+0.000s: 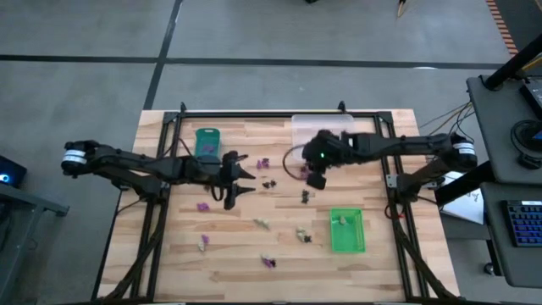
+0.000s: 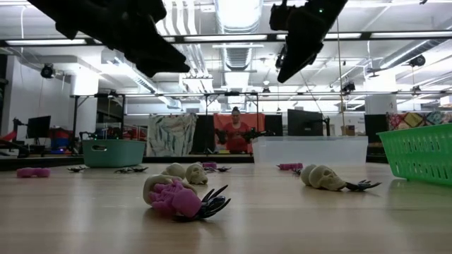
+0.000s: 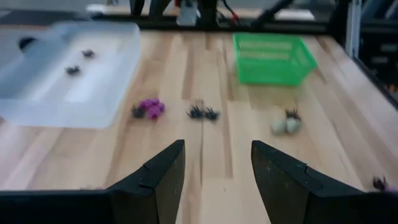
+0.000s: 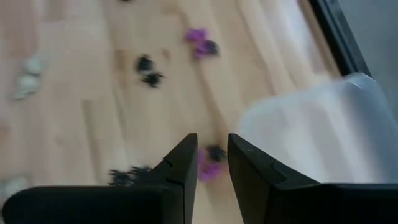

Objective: Sort Halloween decoration
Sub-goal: Put the white skull toy into the green bin

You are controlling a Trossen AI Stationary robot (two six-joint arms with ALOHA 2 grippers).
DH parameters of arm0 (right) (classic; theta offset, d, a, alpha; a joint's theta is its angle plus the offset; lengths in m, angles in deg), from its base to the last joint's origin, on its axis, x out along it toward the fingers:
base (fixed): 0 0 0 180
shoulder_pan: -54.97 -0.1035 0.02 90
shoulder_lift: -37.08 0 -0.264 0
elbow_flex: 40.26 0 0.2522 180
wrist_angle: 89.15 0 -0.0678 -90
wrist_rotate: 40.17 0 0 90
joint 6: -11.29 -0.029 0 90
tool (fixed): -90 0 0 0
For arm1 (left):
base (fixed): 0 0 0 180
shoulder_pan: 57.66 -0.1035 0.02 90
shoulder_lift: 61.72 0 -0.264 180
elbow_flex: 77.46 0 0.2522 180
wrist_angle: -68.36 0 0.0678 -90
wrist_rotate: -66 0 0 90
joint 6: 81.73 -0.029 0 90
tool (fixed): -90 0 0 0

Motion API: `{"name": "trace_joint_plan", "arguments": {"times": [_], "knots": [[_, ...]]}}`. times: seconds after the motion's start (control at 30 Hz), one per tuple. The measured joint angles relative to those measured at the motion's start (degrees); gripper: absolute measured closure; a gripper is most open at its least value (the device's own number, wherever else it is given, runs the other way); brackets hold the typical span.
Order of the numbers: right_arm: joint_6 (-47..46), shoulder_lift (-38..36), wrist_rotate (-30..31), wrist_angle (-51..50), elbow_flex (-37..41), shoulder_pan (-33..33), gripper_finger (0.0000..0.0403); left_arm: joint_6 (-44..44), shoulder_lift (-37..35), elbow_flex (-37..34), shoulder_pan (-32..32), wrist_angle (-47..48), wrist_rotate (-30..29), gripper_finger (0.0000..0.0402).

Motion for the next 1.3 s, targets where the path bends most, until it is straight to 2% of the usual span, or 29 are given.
{"name": "trace_joint_plan", "arguments": {"times": [0.33, 0.6, 1.0, 1.3], "knots": [[-0.8, -3.11, 0.49, 19.75, 12.88, -10.76, 0.0326, 1.05, 4.75, 0.0, 5.86, 0.53, 0.0, 0.0233], [-3.9, -3.0, 6.09, 26.64, 17.79, -18.11, 0.033, 4.09, 10.37, 0.0, 9.68, 0.48, -0.04, 0.0233], [-3.04, -2.89, 7.71, 33.57, 18.88, -24.85, 0.033, 5.05, 19.87, 0.0, 11.16, -3.51, -0.46, 0.0233], [0.86, -2.85, 8.11, 37.52, 18.92, -25.9, 0.033, 6.14, 24.41, 0.0, 11.96, -7.13, -0.59, 0.0233]]}}
